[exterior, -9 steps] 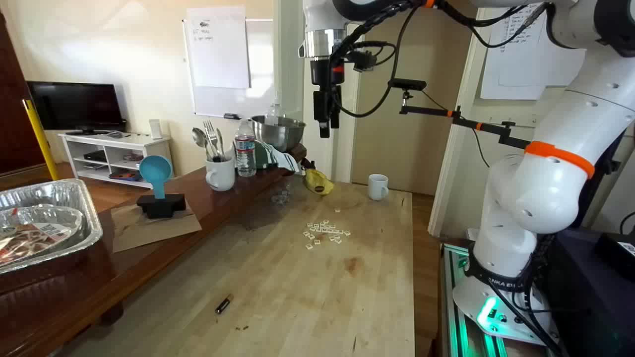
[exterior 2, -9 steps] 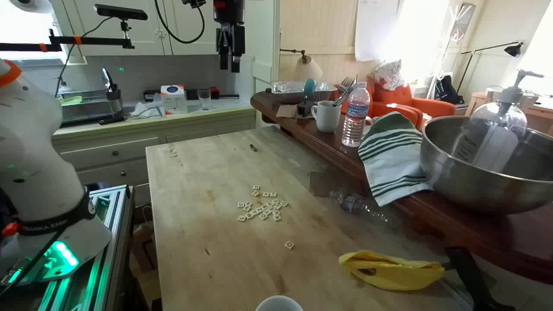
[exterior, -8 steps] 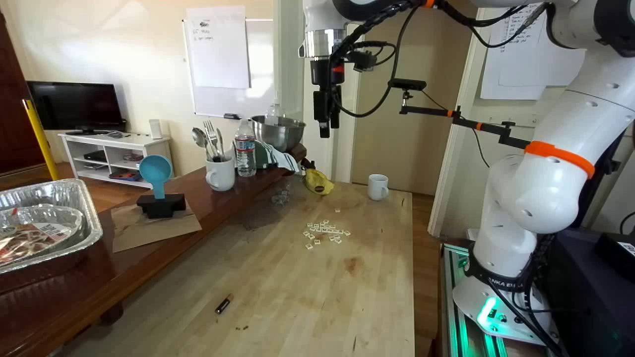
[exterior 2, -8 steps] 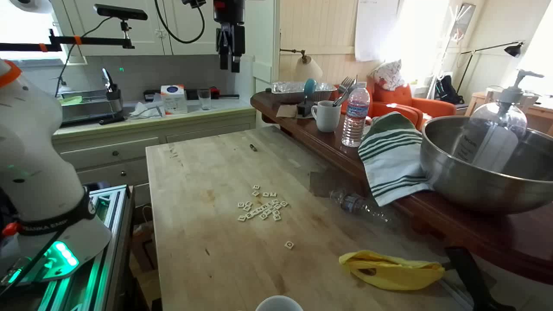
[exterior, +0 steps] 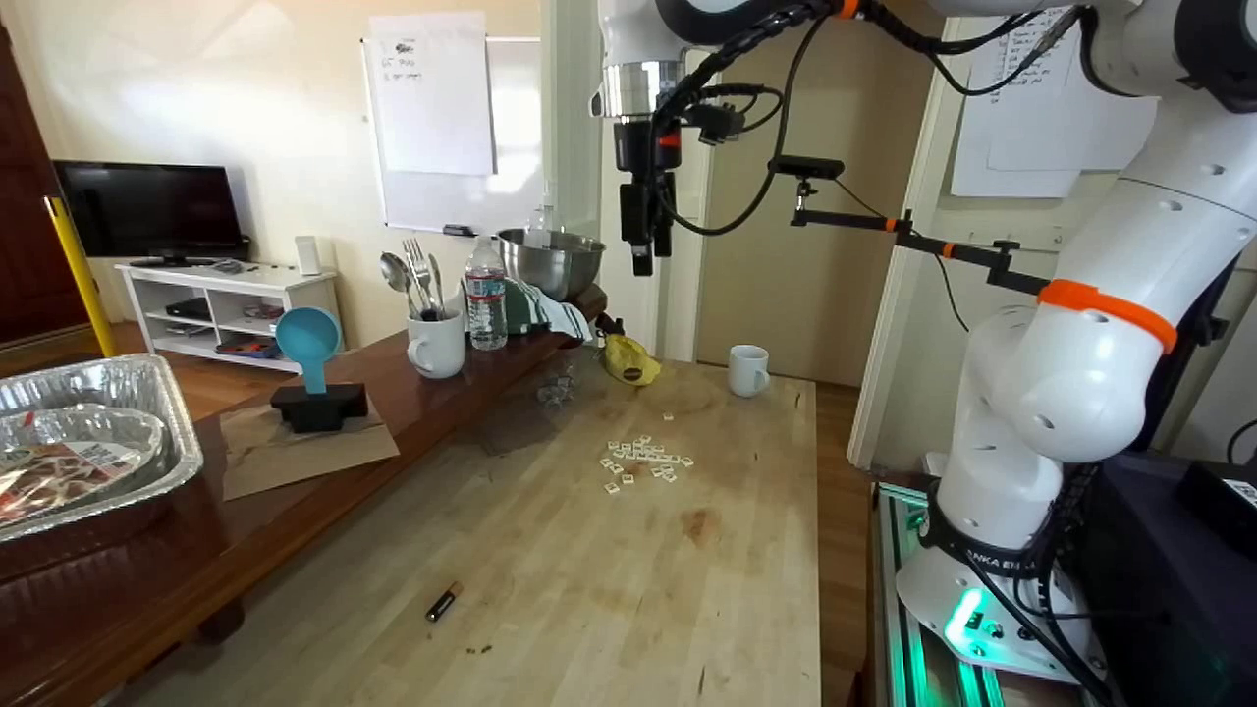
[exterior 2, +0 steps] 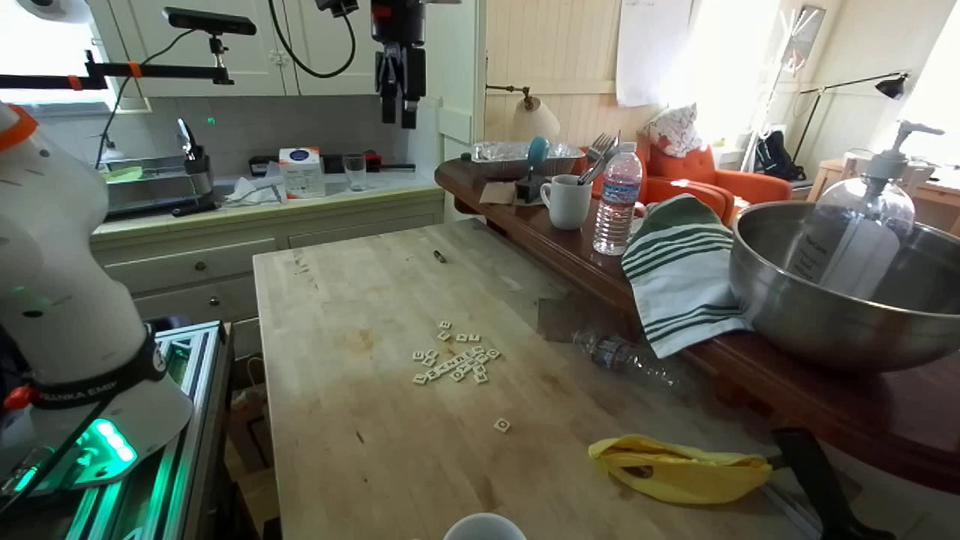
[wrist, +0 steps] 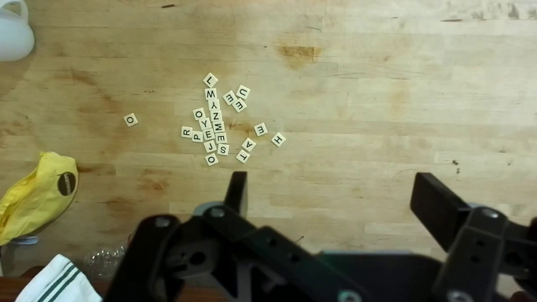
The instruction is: Align the small blocks on the table
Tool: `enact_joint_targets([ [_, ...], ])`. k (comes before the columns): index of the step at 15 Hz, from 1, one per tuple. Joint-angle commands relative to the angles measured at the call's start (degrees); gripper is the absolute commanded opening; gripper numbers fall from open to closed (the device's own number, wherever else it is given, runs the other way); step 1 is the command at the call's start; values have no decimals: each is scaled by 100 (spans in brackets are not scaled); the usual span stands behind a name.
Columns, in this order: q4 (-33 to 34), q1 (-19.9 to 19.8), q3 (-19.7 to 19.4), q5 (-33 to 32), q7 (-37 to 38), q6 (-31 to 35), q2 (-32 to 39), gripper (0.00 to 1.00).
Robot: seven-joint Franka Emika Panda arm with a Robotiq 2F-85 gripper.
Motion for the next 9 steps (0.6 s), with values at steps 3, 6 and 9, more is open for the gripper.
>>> enact_joint_targets([
  [3,-800,143,68,-131,-43,1543,298,100],
  [6,-1397,241,114,-133,-136,2836,500,100],
  [9,-1953,314,136,-36,-168,3915,757,100],
])
